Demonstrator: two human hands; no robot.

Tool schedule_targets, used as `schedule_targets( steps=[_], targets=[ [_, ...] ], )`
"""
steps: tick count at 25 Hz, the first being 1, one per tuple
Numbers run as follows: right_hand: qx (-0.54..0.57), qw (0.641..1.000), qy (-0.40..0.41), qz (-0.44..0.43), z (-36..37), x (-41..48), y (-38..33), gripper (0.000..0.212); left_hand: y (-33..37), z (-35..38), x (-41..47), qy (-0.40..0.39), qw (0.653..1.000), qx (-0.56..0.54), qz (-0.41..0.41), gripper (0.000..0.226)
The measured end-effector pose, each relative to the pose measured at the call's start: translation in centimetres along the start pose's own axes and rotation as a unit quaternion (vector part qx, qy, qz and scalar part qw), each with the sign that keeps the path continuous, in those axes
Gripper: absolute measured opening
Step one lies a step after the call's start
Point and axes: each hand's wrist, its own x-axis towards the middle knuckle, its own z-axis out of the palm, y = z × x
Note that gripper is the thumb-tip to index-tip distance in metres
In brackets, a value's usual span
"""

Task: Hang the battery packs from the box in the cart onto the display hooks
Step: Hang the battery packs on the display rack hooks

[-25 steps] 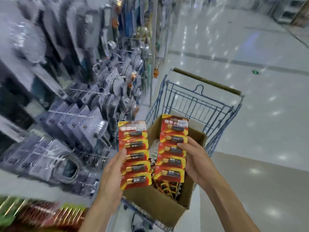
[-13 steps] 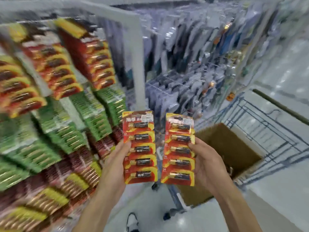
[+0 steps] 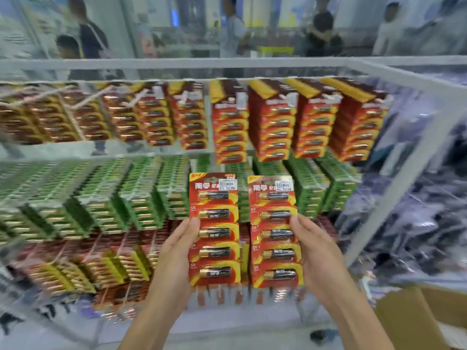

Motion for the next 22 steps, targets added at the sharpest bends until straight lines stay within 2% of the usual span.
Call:
schedule_targets(
  steps=[3, 6, 11, 15, 19, 22],
  targets=[
    [0.007, 1.000, -0.005, 0.007, 7.3, 1.4, 2.5, 0.029, 3.2, -6.6, 0.5, 0.031, 0.999, -0.021, 0.023, 0.035],
    [0.011, 1.000, -0.009, 0.010, 14.2, 2.0, 4.4, 0.025, 6.5, -12.8, 1.2, 0.048, 0.998, -0.030, 0.035, 0.040],
    [0.028, 1.000, 0.003, -0.009, 20.7, 3.0, 6.3, 0.019, 10.5, -19.6, 3.4, 0.050, 0.997, -0.031, 0.045, 0.054],
    [0.044, 0.998, 0.038, -0.012, 22.7, 4.1, 6.6, 0.022, 12.3, -21.1, 4.7, 0.022, 0.998, -0.032, 0.045, 0.052],
    [0.019, 0.999, 0.038, -0.026, 23.4, 5.4, 5.3, 0.034, 13.4, -20.0, 6.3, 0.004, 0.997, -0.030, 0.066, 0.050],
    [0.006, 0.998, 0.042, -0.041, 22.8, 6.3, 4.1, 0.031, 14.2, -18.1, 7.2, 0.000, 0.996, -0.010, 0.086, 0.043]
  ],
)
